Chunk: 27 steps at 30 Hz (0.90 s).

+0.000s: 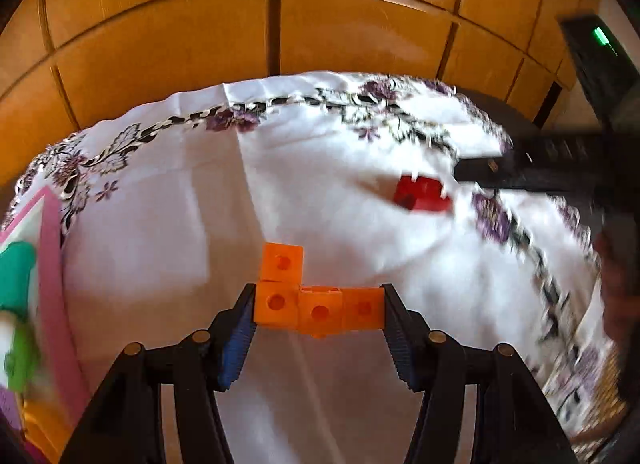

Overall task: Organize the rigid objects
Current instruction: 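Grasp the orange cube chain with the left tool while the right tool reaches the red puzzle piece, then grasp the red K puzzle piece with the right tool and lift it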

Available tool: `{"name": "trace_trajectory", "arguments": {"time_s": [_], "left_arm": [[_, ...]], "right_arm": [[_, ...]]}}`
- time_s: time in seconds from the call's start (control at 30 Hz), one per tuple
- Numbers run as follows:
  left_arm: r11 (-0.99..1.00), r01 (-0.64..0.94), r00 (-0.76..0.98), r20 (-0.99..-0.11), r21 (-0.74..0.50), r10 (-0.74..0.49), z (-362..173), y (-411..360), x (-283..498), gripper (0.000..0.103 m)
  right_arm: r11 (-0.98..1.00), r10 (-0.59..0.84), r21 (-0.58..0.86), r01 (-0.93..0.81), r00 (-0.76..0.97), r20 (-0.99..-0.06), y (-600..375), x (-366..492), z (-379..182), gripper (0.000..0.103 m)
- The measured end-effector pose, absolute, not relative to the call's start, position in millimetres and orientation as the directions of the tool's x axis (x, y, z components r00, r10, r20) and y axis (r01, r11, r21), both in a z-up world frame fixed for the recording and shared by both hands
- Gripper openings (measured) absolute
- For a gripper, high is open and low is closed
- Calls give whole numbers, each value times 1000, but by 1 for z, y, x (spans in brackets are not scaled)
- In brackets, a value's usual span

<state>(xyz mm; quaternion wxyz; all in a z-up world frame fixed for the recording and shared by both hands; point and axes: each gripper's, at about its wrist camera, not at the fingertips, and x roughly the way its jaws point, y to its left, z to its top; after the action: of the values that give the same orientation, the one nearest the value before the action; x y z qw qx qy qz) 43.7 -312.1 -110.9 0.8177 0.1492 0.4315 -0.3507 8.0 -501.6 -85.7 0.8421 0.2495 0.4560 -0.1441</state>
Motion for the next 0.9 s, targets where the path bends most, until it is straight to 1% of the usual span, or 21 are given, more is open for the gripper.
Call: {"name": "trace_trajectory", "arguments": {"time_s": [0.2,0.23,0.3,0.5,0.53,0.63,0.7,0.73,0.83,0.9], "left_arm": [[713,700,410,-795,-39,-447,-120,-310,38,59],[712,701,413,-794,-35,-445,-121,-311,37,59],[716,698,425,-789,-27,-444,-122,-311,36,59],[724,688,425,-786,-42,-449,-123,-311,36,60],[724,688,425,-786,-42,-450,-122,-311,36,60],[725,687,422,-783,-53,-457,-122,-310,36,59],[726,685,422,-782,-57,-459,-122,-309,37,59],[727,684,424,-781,-56,-459,-122,-309,36,59],[730,682,427,-779,-57,-460,-122,-309,36,59],[731,680,429,-777,-59,-461,-121,-309,36,59]], "right_arm": [[877,-16,235,418,515,-857,-482,26,-94,34],[885,-24,215,414,502,-865,-479,30,-97,34],[898,-69,165,408,499,-864,-474,35,-97,38],[918,-143,69,390,490,-860,-466,46,-99,38],[915,-147,67,399,482,-864,-468,46,-99,38],[907,-117,122,404,518,-847,-474,43,-92,39],[900,-118,136,413,532,-838,-476,42,-90,46],[898,-104,150,414,530,-842,-477,43,-92,46],[902,-89,136,410,485,-870,-476,48,-101,47],[911,-97,117,395,481,-871,-472,50,-103,47]]}}
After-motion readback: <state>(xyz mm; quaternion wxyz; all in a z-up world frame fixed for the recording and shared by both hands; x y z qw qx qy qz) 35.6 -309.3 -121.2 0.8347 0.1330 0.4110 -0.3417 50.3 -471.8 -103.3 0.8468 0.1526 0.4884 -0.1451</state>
